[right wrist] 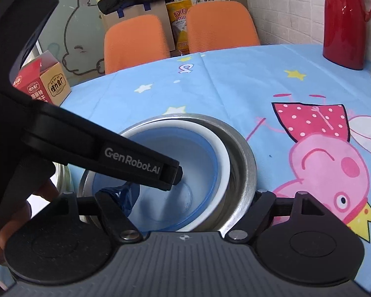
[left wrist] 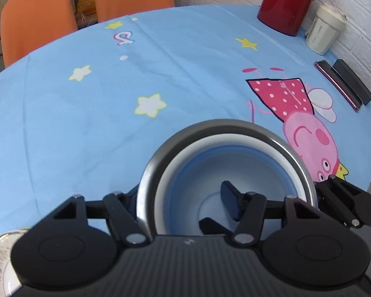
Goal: Organize plates and bowls
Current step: 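Carry the nested bowls onto the plate stack and open the left gripper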
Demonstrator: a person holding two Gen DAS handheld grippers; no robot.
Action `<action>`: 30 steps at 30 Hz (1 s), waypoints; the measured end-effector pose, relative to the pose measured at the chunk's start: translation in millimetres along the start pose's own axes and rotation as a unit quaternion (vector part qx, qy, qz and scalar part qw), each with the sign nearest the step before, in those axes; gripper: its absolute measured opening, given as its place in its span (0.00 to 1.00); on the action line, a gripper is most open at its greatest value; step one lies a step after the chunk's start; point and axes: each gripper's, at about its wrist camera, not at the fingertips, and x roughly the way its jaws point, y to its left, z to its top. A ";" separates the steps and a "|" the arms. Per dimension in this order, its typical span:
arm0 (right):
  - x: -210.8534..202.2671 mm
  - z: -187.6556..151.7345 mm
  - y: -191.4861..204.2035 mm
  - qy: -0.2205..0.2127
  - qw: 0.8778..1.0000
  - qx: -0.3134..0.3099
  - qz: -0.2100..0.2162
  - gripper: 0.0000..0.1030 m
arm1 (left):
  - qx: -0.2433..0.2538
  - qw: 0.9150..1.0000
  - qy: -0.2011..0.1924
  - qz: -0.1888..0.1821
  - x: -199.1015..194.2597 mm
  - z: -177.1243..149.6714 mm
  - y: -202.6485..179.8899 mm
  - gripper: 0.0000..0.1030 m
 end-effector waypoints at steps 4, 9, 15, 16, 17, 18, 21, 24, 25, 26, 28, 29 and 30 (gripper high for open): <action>-16.9 12.5 -5.6 -0.032 0.999 0.004 -0.017 0.65 | 0.007 0.999 -0.033 -0.009 -19.6 17.0 -12.5 0.55; -32.2 34.2 -0.6 -0.056 0.998 -0.012 -0.011 0.65 | 0.002 0.998 -0.059 -0.001 -49.7 26.2 -7.1 0.53; -33.0 34.7 48.5 -0.056 0.996 -0.045 0.059 0.65 | -0.053 0.994 -0.065 0.064 -92.8 -10.7 41.1 0.53; -30.6 32.1 59.3 -0.052 0.995 -0.051 0.074 0.65 | -0.066 0.993 -0.062 0.074 -98.3 -19.6 51.4 0.52; -27.8 29.5 70.6 -0.045 0.993 -0.057 0.091 0.65 | -0.078 0.992 -0.059 0.083 -102.9 -28.4 60.8 0.52; -25.4 27.0 81.7 -0.038 0.992 -0.064 0.106 0.65 | -0.091 0.990 -0.056 0.093 -107.5 -39.2 72.1 0.52; -19.2 17.6 110.2 -0.017 0.987 -0.084 0.136 0.65 | -0.126 0.985 -0.049 0.106 -115.4 -67.0 97.3 0.52; -14.7 7.6 130.6 0.001 0.984 -0.101 0.150 0.65 | -0.151 0.982 -0.046 0.107 -117.5 -90.5 116.5 0.52; -13.5 4.7 134.0 0.007 0.983 -0.105 0.151 0.65 | -0.158 0.981 -0.044 0.104 -116.2 -96.3 120.7 0.51; -12.5 1.9 138.0 0.012 0.982 -0.110 0.151 0.65 | -0.163 0.981 -0.041 0.100 -114.4 -101.3 124.7 0.51; -11.0 -5.1 142.1 0.024 0.982 -0.115 0.147 0.65 | -0.171 0.980 -0.036 0.090 -108.8 -108.4 130.9 0.51; -10.7 -8.3 143.5 0.028 0.982 -0.116 0.145 0.65 | -0.173 0.981 -0.036 0.086 -106.3 -110.8 132.5 0.51; -9.6 -9.6 144.8 0.031 0.982 -0.118 0.141 0.65 | -0.174 0.981 -0.036 0.083 -104.1 -112.9 133.1 0.51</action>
